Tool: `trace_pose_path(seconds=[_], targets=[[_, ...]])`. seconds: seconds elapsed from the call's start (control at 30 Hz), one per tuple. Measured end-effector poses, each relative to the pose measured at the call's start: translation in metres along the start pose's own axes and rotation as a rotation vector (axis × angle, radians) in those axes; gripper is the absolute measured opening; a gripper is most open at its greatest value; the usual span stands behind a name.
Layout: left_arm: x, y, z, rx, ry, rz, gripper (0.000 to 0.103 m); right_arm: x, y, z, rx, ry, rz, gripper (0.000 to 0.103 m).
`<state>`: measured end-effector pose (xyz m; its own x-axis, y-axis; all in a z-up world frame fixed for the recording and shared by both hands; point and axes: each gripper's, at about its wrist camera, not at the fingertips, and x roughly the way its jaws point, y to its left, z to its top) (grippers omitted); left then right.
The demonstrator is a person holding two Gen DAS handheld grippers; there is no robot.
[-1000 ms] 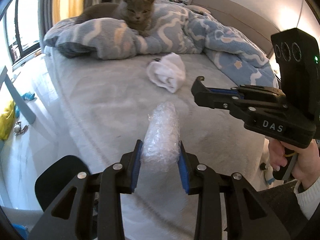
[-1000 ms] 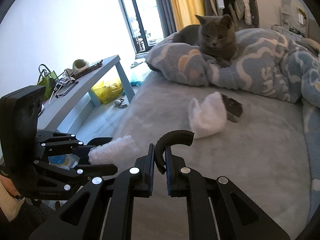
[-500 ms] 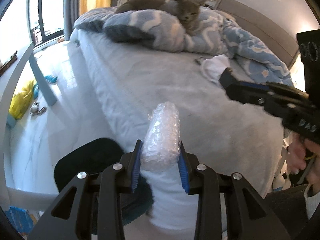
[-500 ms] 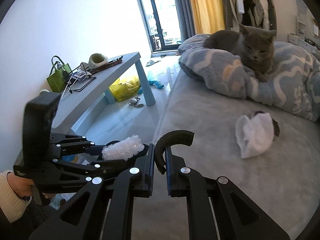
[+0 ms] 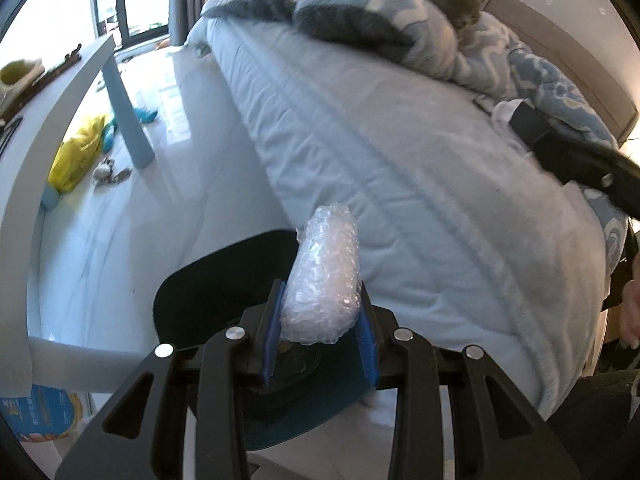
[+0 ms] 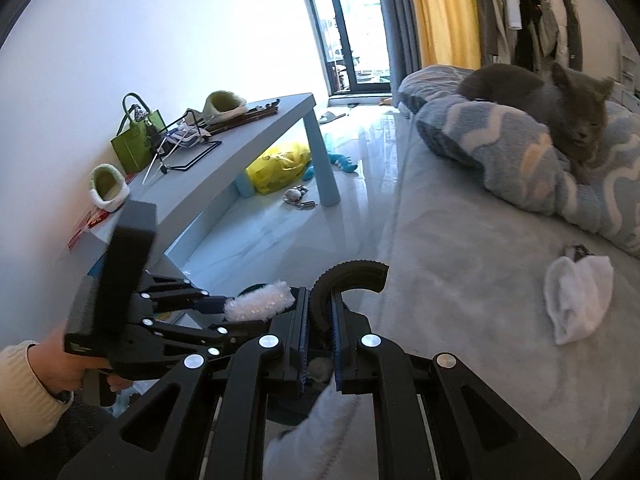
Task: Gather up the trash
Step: 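Carry the bubble wrap and black piece toward the green bin with both tools, then open the left tool to drop the bubble wrap into the bin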
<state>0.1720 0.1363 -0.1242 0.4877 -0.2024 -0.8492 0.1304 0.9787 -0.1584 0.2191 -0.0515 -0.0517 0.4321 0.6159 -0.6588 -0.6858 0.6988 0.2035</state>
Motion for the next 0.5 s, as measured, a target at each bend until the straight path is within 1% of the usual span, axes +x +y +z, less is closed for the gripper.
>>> trace_pose_path(seconds=[0.17, 0.5], targets=[[0.016, 0.019, -0.009, -0.021, 0.051, 0.0, 0.036, 0.013, 0.015, 0.007, -0.009, 0.008, 0.021, 0.01], [0.049, 0.052, -0.044, -0.072, 0.2, 0.005, 0.037, 0.036, 0.047, 0.014, -0.042, 0.032, 0.058, 0.01]])
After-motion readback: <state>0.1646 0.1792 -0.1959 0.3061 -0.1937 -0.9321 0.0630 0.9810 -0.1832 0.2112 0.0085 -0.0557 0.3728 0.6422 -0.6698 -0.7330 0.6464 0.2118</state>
